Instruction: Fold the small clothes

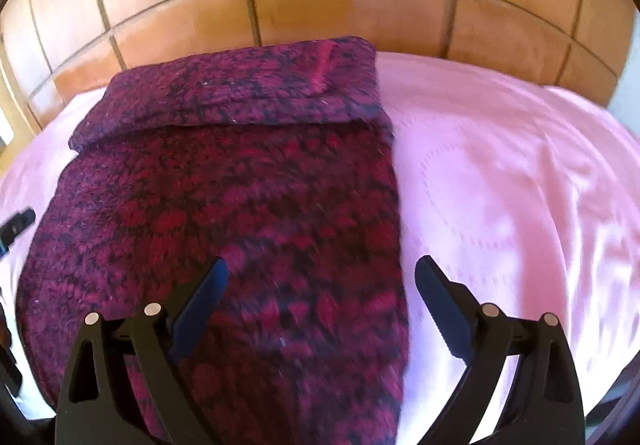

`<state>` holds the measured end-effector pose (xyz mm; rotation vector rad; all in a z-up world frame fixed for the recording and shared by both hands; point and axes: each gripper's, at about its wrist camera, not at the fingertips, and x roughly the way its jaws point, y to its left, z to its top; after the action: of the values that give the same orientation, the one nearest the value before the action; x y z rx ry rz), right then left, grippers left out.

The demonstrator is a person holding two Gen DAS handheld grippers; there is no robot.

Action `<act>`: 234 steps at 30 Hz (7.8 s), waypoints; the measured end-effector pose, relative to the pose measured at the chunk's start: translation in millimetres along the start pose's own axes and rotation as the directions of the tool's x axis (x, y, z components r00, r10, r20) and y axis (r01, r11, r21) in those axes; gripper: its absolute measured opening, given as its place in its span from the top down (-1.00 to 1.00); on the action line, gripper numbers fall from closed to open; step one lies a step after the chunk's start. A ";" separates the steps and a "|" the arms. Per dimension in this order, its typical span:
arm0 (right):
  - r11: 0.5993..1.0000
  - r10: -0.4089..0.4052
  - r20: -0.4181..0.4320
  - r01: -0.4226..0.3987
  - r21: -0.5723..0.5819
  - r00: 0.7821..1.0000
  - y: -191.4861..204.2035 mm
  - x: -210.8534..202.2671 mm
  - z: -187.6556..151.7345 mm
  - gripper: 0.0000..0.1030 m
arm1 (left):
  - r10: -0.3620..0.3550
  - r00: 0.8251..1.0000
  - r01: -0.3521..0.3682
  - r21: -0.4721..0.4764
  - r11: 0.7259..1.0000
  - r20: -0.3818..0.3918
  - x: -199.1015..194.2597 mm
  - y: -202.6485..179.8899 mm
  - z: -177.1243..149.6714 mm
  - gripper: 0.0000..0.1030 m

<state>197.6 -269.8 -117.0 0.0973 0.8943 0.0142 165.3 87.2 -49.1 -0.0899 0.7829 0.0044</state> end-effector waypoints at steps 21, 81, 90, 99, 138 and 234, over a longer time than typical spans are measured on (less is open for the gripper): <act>0.972 0.235 -0.247 -0.228 0.056 0.940 -7.1 -61.0 -111.8 0.22 | -0.229 0.942 0.222 -0.056 0.973 -0.244 -54.1 33.9 -98.2 0.52; 0.755 0.446 0.105 -0.437 0.489 0.889 -97.4 -38.0 39.7 -0.75 | -0.462 0.882 0.404 -0.353 0.844 -0.094 34.1 69.8 -10.1 0.32; 0.953 0.252 -0.064 -0.236 0.192 0.966 -57.8 -20.1 -0.9 -0.04 | -0.478 0.870 0.418 -0.335 0.845 -0.122 34.9 65.6 -27.7 0.01; 0.978 0.180 -0.045 -0.175 0.111 0.983 -51.9 -49.8 -17.5 0.78 | -0.459 0.880 0.408 -0.303 0.861 -0.122 17.8 72.5 -25.4 0.76; 0.977 0.064 -0.004 -0.063 -0.206 0.998 14.4 -83.9 -20.4 0.69 | -0.459 0.882 0.451 -0.095 0.888 -0.109 -29.9 45.6 -31.9 0.75; 0.977 0.161 0.007 -0.161 0.142 0.987 -63.1 -135.7 -60.6 0.56 | -0.445 0.886 0.399 -0.276 0.874 -0.129 -56.7 52.6 -40.0 0.58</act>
<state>63.7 -335.0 -54.9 0.3031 0.8891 0.1019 94.9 138.0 -41.5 -0.5024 0.9376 -0.3328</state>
